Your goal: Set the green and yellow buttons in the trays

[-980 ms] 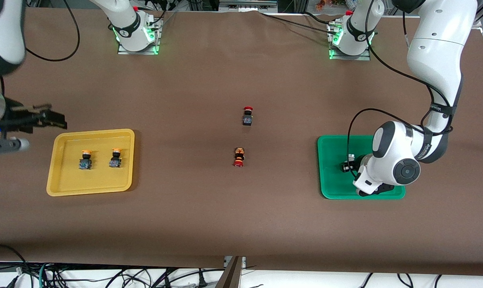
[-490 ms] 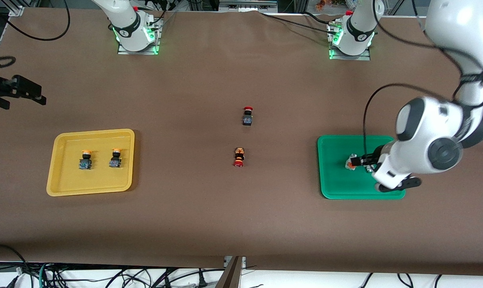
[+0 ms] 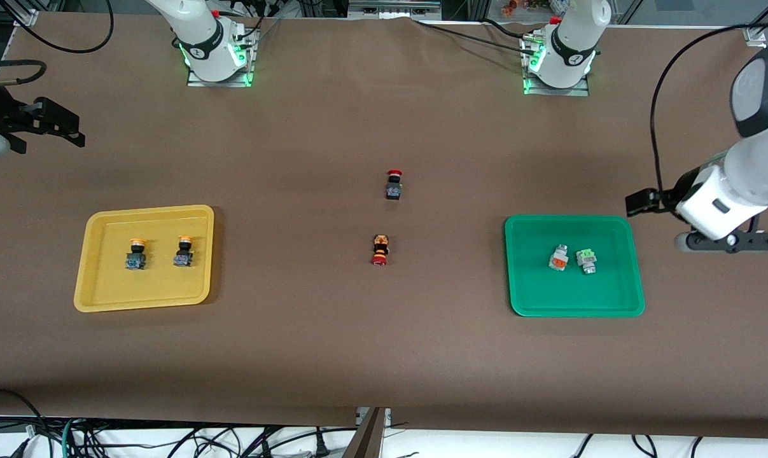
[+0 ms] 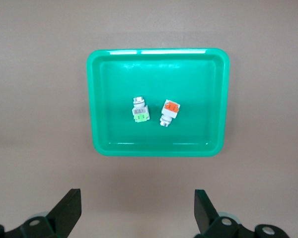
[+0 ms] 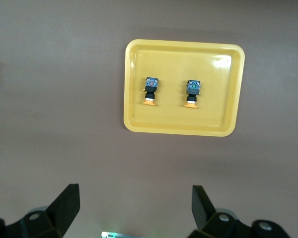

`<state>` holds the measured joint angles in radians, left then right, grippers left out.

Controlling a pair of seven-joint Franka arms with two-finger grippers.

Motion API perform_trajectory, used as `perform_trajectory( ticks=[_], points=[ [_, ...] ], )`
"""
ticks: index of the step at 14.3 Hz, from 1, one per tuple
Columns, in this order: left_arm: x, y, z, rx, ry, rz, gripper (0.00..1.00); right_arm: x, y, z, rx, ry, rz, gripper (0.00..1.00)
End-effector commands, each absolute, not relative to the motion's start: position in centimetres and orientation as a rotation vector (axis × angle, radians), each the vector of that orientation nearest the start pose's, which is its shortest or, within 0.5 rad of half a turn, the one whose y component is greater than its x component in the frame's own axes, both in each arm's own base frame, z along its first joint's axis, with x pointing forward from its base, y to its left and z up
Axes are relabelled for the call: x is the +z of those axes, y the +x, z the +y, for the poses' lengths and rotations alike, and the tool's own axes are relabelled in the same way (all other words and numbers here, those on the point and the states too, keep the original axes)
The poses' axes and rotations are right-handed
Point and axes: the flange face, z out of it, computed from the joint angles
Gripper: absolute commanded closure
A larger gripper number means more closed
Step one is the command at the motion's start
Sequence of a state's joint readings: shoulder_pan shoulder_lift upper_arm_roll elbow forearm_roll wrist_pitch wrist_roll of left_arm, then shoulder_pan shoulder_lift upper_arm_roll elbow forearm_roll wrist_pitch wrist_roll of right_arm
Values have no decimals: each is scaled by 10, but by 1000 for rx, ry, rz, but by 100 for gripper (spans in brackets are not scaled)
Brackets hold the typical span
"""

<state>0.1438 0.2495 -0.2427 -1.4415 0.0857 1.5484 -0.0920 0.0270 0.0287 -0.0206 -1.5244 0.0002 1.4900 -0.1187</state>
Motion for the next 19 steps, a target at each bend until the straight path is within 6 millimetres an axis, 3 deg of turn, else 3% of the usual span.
perform_trajectory(
  ticks=[1, 3, 6, 8, 12, 14, 19],
  points=[
    [581, 591, -41, 135, -3106, 142, 0, 622, 561, -2, 110, -3148, -163, 0],
    [592, 577, -45, 121, -3106, 129, 0, 619, 564, 0, 112, -3146, -168, 0],
    [588, 563, -23, 108, -3160, 50, 0, 619, 565, -1, 109, -3142, -161, 0],
    [587, 553, -18, 48, -3179, 5, 0, 618, 565, -9, 117, -3145, -146, 0],
    [597, 552, -21, 56, -3176, -63, 0, 615, 567, -12, 117, -3147, -139, 0],
    [599, 548, -35, 85, -3162, -69, 0, 612, 568, -10, 132, -3150, -144, 0],
    [603, 546, -33, 81, -3160, -83, 0, 612, 569, -1, 136, -3161, -163, 0]
  ],
)
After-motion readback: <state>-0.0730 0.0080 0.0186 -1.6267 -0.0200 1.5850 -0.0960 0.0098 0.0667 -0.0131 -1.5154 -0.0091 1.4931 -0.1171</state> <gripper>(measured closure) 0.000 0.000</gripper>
